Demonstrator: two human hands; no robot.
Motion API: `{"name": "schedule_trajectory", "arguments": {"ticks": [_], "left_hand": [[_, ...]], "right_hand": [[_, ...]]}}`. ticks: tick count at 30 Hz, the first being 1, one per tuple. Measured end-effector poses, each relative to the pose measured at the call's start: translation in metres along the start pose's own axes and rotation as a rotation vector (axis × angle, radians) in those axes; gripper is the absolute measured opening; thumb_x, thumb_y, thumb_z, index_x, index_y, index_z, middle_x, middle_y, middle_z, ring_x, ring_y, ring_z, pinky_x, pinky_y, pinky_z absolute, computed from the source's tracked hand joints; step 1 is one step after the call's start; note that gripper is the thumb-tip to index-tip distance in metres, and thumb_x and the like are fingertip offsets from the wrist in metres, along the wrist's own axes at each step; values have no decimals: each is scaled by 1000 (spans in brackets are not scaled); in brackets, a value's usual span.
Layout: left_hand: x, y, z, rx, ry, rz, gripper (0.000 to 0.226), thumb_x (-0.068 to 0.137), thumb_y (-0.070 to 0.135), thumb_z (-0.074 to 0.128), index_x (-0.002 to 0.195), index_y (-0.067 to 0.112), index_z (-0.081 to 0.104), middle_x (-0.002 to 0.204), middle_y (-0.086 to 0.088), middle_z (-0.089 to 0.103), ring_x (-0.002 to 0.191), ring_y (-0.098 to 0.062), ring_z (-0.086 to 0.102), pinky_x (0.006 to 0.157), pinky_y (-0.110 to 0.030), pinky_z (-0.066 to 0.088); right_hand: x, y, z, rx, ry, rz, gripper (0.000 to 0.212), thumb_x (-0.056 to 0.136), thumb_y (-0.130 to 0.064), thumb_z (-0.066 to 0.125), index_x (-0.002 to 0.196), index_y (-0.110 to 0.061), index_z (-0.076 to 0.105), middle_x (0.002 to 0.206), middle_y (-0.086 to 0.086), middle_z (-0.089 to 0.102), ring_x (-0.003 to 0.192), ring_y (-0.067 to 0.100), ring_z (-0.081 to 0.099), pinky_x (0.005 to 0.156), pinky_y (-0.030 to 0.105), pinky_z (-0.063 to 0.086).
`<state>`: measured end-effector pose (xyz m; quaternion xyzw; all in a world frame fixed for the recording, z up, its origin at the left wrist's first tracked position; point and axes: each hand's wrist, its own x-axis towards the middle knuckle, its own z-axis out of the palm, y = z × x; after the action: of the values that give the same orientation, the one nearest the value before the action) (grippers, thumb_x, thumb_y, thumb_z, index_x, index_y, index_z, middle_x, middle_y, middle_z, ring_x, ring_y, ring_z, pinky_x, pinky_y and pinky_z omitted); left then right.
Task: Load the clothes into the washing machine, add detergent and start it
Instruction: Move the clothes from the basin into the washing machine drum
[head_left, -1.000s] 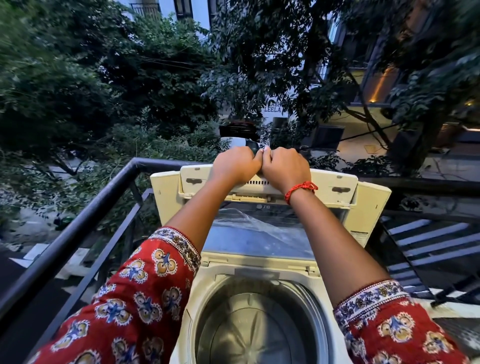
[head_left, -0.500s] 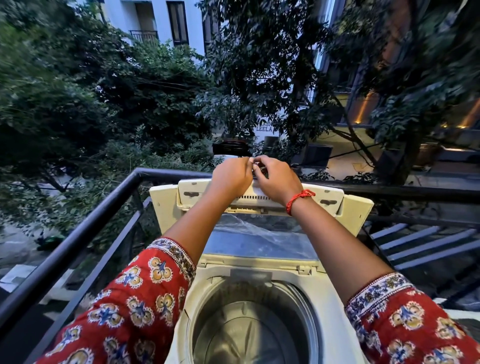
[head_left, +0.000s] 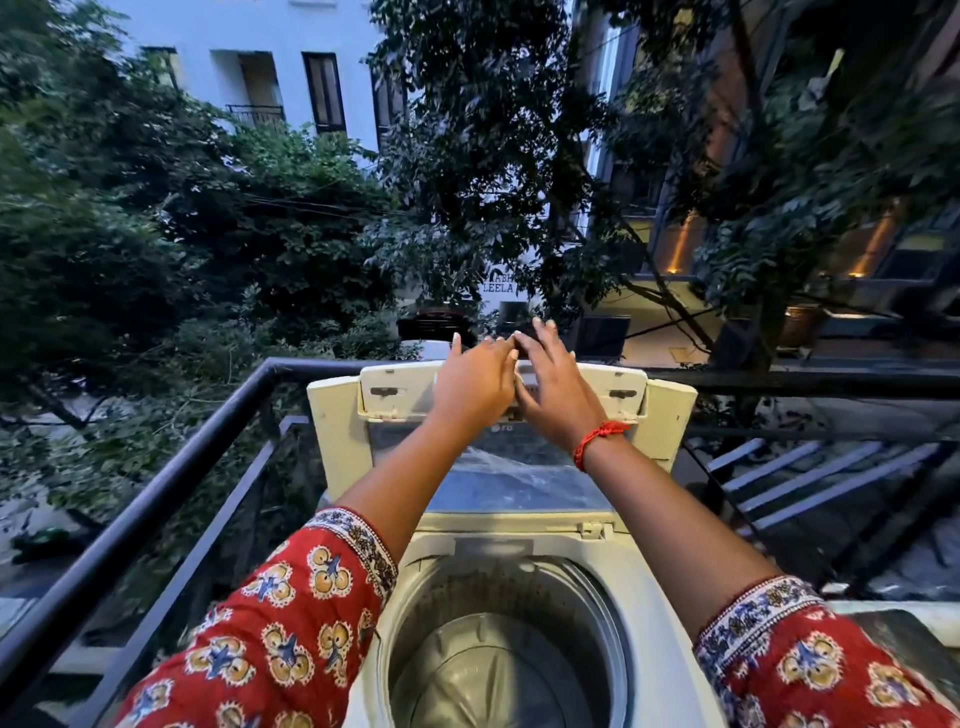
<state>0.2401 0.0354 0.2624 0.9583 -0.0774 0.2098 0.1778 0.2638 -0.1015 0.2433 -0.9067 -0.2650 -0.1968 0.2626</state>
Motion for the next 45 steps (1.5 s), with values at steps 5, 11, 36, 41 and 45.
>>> {"name": "schedule_trajectory", "arguments": {"ticks": [5,11,36,41,45], "left_hand": [[-17,36,22,-151,50,107,45,102,27,31,138,6,46,137,-16,54,135,-25,43,119,-45,8],[-43,94,75,-251,-70,324,41,99,22,34,135,7,49,136,-15,55,135,-28,42,117,-50,16],[-319,385,295,19,-776,853,65,97,37,34,154,22,5,162,-5,1,149,-21,-5,117,-50,-6],[-351,386,335,195,-921,904,72,96,48,31,153,20,-5,161,-6,-7,148,-24,-10,114,-48,-13],[-355,389,372,232,-981,931,78,92,58,28,152,21,-7,161,-6,-9,148,-26,-11,112,-51,-14]], "right_hand": [[-45,13,-16,14,23,98,62,94,-30,51,149,-21,23,161,3,8,148,18,2,113,55,27],[-125,45,-47,-83,72,286,63,90,-23,54,146,-15,27,159,10,15,147,26,10,114,54,25],[-611,160,-149,-196,-178,1161,88,83,-59,55,150,-34,5,161,-1,-8,148,20,-6,114,59,19],[-679,173,-140,-102,-289,1333,96,78,-64,58,149,-38,0,160,-1,-14,147,27,-10,110,62,18],[-713,194,-121,-65,-358,1389,105,71,-69,60,150,-36,0,160,0,-15,147,30,-12,109,64,22]]}}
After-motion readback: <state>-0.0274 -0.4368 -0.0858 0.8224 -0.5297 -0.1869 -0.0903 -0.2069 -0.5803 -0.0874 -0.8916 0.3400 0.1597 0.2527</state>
